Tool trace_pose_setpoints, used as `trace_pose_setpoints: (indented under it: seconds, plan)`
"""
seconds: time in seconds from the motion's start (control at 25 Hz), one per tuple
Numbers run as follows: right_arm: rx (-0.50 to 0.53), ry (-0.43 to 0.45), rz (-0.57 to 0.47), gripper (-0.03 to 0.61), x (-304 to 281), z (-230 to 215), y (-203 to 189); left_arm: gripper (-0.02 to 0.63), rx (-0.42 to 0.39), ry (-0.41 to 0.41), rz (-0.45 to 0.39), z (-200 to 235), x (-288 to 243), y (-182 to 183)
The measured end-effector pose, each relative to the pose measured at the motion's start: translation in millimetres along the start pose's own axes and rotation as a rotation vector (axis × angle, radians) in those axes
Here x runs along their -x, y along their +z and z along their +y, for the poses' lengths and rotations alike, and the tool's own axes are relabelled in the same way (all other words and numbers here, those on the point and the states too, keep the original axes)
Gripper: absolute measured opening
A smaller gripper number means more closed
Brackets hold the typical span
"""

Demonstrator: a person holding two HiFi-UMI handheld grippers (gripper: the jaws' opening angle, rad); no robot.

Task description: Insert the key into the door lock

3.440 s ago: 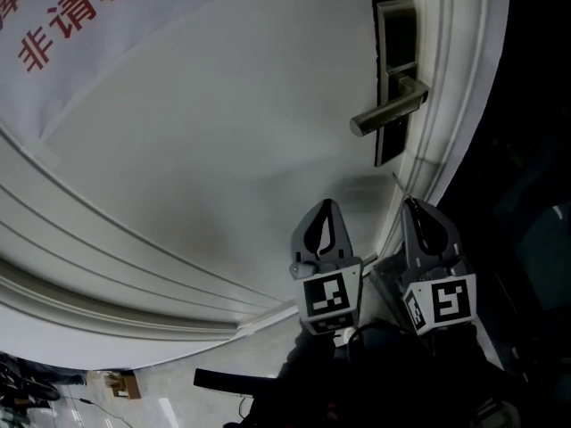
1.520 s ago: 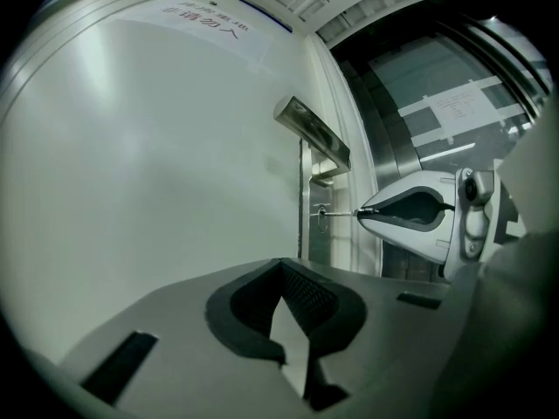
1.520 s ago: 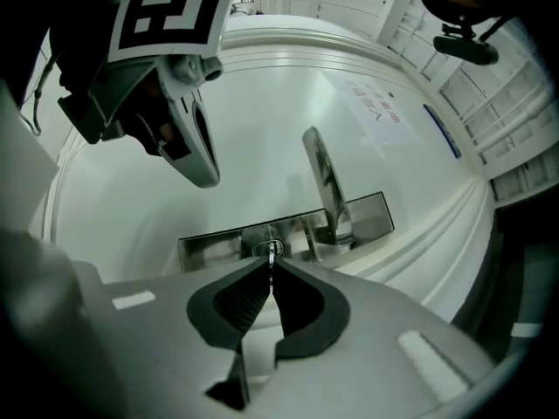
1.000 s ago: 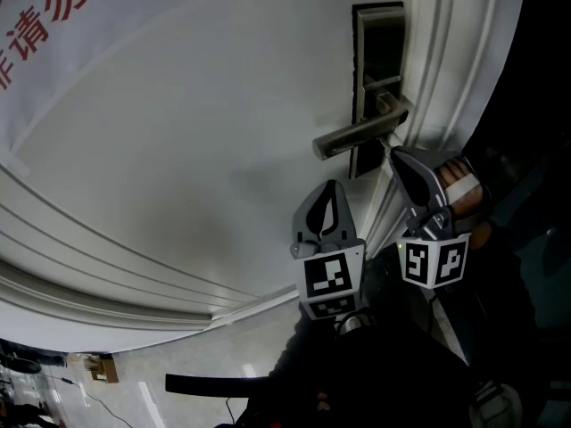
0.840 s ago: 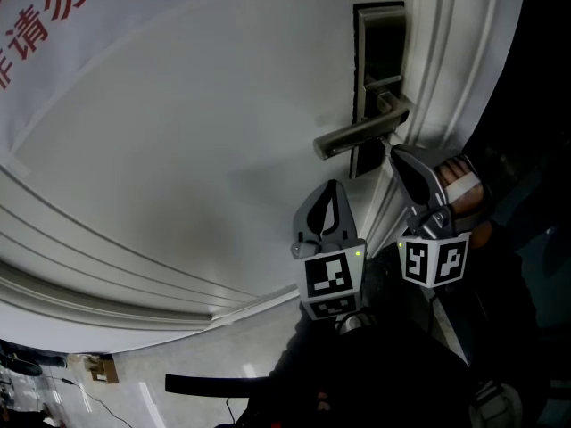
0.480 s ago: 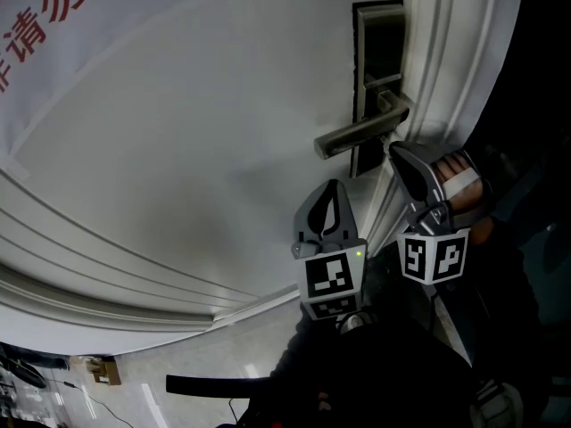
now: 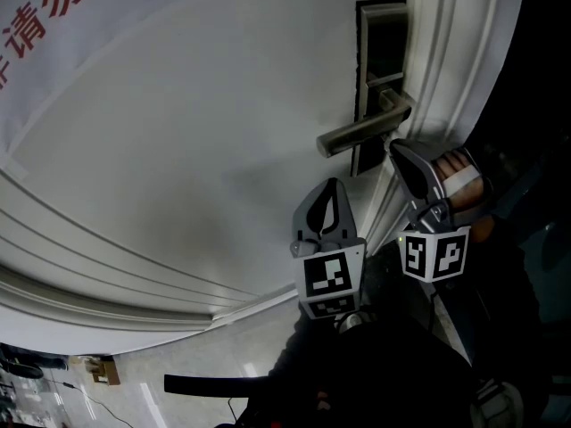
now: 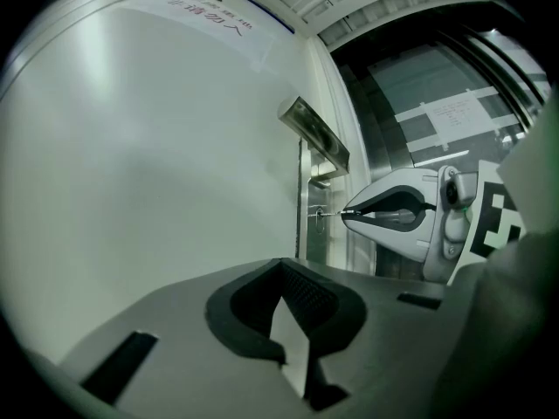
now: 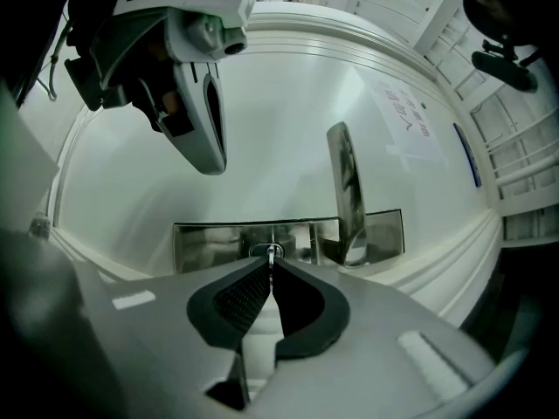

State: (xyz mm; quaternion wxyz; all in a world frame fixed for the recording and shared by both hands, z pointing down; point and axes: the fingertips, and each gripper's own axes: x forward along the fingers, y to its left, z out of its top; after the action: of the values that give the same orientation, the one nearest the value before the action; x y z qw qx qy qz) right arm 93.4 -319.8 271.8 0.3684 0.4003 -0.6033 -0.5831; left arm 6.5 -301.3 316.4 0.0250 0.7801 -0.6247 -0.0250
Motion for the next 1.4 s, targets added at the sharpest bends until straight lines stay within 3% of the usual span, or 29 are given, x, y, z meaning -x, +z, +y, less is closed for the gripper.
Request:
trace_pose_setpoints:
  seconds: [1.4]
  plan:
    - [0.020, 0.007, 0.007, 0.012, -3.3, -0.5, 0.2, 0.002, 0.033, -0.023, -0.014, -2.4, -2.1, -1.6]
